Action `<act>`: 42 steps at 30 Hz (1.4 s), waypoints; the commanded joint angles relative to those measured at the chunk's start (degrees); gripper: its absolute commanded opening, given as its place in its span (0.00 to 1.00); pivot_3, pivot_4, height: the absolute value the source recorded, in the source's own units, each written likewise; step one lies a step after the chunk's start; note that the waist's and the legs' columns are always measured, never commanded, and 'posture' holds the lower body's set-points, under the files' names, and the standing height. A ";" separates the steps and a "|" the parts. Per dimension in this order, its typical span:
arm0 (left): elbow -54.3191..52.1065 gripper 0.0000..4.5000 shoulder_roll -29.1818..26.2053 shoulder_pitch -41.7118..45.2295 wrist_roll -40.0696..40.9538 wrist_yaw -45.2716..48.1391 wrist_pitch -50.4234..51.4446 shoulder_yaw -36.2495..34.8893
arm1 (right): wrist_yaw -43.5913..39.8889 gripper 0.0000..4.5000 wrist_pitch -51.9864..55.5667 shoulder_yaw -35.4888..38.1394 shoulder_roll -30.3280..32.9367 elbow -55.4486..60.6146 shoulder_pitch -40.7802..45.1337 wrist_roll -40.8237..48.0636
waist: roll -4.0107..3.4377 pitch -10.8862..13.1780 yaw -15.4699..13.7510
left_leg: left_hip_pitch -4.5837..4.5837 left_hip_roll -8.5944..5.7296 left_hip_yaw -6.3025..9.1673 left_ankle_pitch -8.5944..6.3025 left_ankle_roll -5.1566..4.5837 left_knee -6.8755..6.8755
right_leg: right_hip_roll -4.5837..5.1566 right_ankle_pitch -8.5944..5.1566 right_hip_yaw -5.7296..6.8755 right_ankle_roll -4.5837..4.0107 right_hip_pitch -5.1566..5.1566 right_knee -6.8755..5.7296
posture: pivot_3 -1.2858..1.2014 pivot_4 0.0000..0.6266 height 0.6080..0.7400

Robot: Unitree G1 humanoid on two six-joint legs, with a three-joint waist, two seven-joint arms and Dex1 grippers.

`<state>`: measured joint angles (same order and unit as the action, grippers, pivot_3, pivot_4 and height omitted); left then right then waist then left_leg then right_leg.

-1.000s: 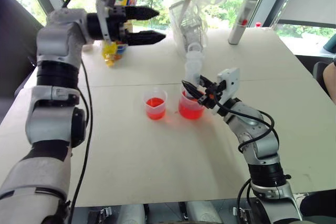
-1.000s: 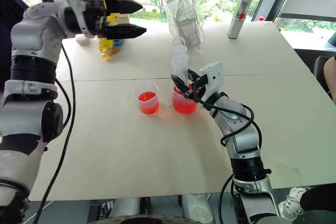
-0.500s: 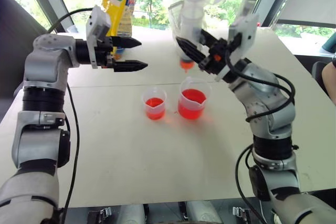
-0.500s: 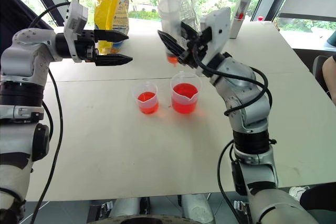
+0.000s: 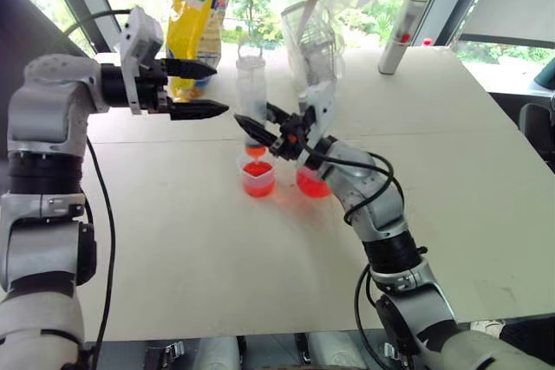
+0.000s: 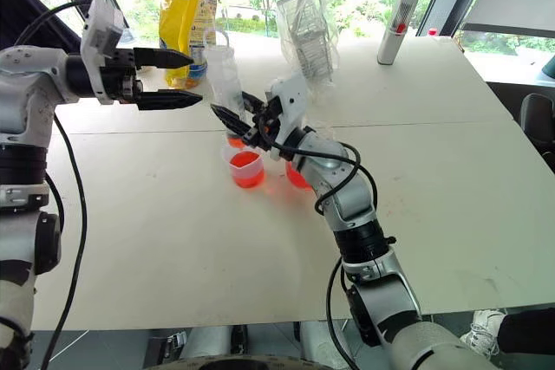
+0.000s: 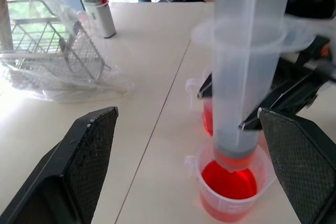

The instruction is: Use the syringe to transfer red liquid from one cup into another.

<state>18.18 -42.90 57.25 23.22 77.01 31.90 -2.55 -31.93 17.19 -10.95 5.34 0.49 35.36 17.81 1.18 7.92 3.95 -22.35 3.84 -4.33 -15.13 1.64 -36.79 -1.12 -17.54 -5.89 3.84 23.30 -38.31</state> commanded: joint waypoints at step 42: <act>-4.82 0.02 5.91 1.13 3.90 -2.31 4.49 4.40 | -0.36 0.31 -0.38 2.12 -1.09 2.85 2.13 -1.77 | -0.01 0.01 0.03 | 0.00 0.01 0.08 0.00 0.00 -0.05 | -0.04 0.00 0.03 0.00 -0.02 -0.03 | 0.52 0.24 0.99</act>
<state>14.83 -36.71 59.27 28.10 73.82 36.63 -0.17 -33.00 17.85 -10.93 5.00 -1.51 34.25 14.28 1.17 7.93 3.97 -22.35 3.85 -4.26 -15.13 1.64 -36.84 -1.16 -17.55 -5.86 3.83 23.28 -38.34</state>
